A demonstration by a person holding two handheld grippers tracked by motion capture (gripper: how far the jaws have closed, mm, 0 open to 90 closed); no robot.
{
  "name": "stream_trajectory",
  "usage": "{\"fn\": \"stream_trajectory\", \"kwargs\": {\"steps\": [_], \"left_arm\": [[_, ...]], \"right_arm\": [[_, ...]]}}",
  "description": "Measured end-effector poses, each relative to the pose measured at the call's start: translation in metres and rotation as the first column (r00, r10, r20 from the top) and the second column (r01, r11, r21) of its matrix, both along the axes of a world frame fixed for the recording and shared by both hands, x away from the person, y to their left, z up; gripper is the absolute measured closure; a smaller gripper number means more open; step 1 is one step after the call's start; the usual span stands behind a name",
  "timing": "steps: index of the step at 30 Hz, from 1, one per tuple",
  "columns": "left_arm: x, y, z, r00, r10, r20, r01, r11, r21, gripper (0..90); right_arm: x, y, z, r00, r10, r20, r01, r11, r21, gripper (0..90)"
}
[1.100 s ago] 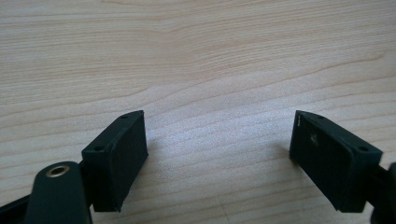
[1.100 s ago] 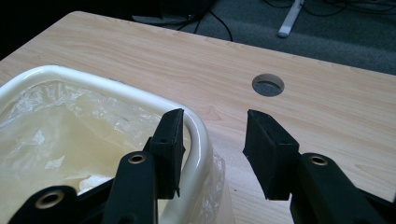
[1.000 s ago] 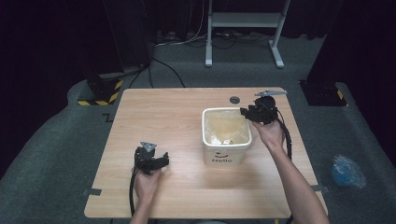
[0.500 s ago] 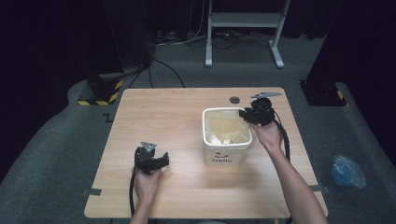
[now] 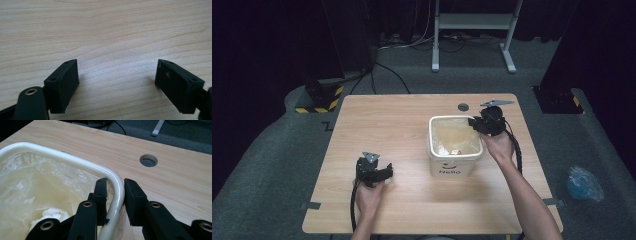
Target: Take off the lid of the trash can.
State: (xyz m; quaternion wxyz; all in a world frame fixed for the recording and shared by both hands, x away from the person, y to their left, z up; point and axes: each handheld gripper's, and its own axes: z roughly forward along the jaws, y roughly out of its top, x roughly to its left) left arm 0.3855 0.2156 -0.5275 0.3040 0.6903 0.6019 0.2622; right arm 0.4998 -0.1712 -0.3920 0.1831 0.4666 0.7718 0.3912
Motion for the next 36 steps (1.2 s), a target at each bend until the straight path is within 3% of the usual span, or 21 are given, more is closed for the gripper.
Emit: {"fn": "stream_trajectory", "kwargs": {"steps": [36], "left_arm": [[0.000, 0.000, 0.000, 1.0000, 0.000, 0.001, 0.000, 1.0000, 0.000, 19.3]], "right_arm": [[-0.010, -0.015, 0.013, 0.9993, -0.032, 0.019, 0.031, 0.9987, 0.041, 74.2]]}}
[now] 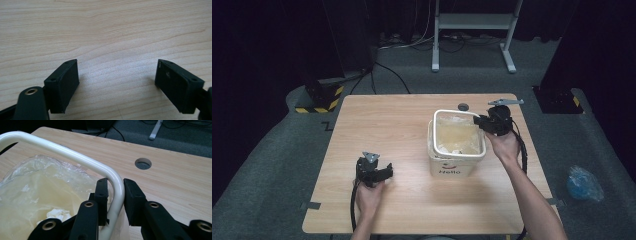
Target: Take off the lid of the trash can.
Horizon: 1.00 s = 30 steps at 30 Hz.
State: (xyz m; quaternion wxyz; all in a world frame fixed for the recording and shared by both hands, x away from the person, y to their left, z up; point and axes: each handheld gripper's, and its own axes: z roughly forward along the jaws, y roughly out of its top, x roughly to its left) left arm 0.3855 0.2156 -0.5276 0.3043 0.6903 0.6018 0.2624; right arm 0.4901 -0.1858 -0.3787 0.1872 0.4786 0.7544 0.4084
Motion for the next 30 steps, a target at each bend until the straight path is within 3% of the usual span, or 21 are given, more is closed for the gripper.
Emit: {"fn": "stream_trajectory", "kwargs": {"steps": [16, 30], "left_arm": [[0.000, 0.000, 0.000, 1.0000, 0.000, -0.001, 0.000, 1.0000, 0.000, 19.3], [0.000, 0.000, 0.000, 1.0000, 0.000, -0.001, 0.000, 1.0000, 0.000, 19.3]], "right_arm": [[-0.004, -0.006, 0.005, 0.9993, -0.015, 0.035, 0.016, 0.9999, -0.004, 74.0], [-0.010, -0.018, 0.010, 0.9988, -0.030, 0.038, 0.030, 0.9996, 0.000, 74.0]]}}
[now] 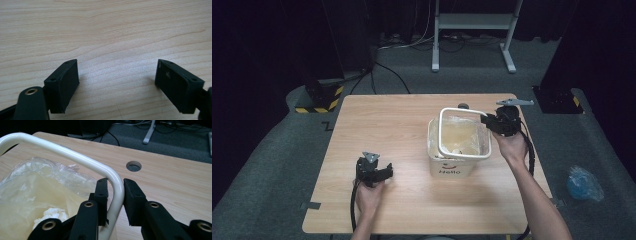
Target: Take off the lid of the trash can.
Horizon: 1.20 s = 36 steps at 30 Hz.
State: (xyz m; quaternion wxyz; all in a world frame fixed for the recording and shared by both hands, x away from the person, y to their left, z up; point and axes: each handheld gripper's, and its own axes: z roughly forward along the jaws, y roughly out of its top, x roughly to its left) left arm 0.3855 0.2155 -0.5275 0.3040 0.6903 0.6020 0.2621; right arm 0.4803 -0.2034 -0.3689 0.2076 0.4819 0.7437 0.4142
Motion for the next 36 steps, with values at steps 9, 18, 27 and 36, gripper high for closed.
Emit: {"fn": "stream_trajectory", "kwargs": {"steps": [9, 18, 27, 36], "left_arm": [[0.000, 0.000, 0.000, 1.0000, 0.000, 0.000, 0.000, 1.0000, 0.000, 19.3], [0.000, 0.000, 0.000, 1.0000, -0.001, 0.001, 0.001, 1.0000, 0.004, 19.4], [0.000, 0.000, 0.000, 1.0000, -0.002, 0.001, 0.002, 1.0000, 0.004, 19.5], [0.000, 0.000, 0.000, 1.0000, -0.002, 0.001, 0.002, 1.0000, 0.004, 19.6]], "right_arm": [[-0.005, -0.012, 0.004, 0.9999, -0.015, 0.001, 0.015, 0.9998, -0.013, 74.3], [-0.012, -0.029, 0.006, 0.9993, -0.029, 0.024, 0.029, 0.9995, -0.013, 74.9], [-0.017, -0.049, 0.003, 0.9986, -0.052, -0.002, 0.052, 0.9986, 0.003, 75.0], [-0.023, -0.069, 0.000, 0.9971, -0.076, -0.007, 0.076, 0.9970, 0.014, 75.0]]}}
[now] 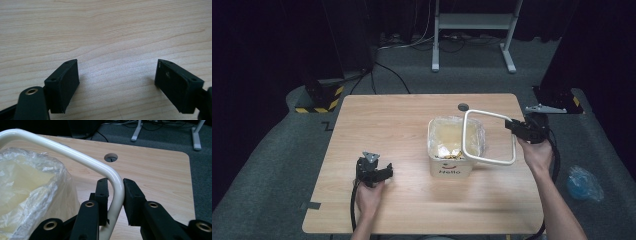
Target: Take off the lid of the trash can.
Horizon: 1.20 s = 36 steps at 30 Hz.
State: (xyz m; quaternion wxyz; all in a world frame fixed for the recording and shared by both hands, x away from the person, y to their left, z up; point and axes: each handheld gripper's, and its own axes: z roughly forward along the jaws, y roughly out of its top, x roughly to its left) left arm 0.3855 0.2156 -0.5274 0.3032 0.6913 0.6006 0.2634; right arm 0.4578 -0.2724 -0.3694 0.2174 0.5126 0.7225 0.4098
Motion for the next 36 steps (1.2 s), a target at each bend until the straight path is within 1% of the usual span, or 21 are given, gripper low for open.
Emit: {"fn": "stream_trajectory", "kwargs": {"steps": [2, 7, 13, 19, 24, 36], "left_arm": [[0.000, 0.000, 0.000, 1.0000, 0.000, -0.001, 0.000, 1.0000, 0.001, 19.7], [0.000, 0.000, 0.000, 1.0000, -0.001, -0.001, 0.001, 1.0000, 0.001, 19.8], [0.000, 0.000, 0.000, 1.0000, 0.002, 0.002, -0.002, 1.0000, -0.001, 19.8], [0.000, 0.000, 0.000, 1.0000, -0.001, 0.000, 0.001, 1.0000, 0.001, 19.8], [0.000, 0.000, 0.000, 1.0000, -0.001, 0.000, 0.001, 1.0000, 0.001, 19.8], [0.000, 0.000, 0.000, 1.0000, -0.001, 0.000, 0.001, 1.0000, 0.001, 19.9]], "right_arm": [[-0.002, -0.004, -0.001, 1.0000, -0.005, 0.000, 0.005, 1.0000, 0.006, 74.9], [-0.006, -0.015, -0.001, 0.9998, -0.018, 0.001, 0.018, 0.9998, 0.001, 74.9], [-0.009, -0.022, -0.003, 0.9995, -0.031, -0.002, 0.031, 0.9995, 0.007, 74.9], [-0.011, -0.030, -0.006, 0.9992, -0.040, 0.006, 0.040, 0.9992, 0.004, 75.0], [-0.014, -0.035, -0.009, 0.9984, -0.056, 0.001, 0.056, 0.9984, 0.009, 74.9], [-0.020, -0.049, -0.021, 0.9970, -0.077, -0.013, 0.077, 0.9969, 0.017, 74.9]]}}
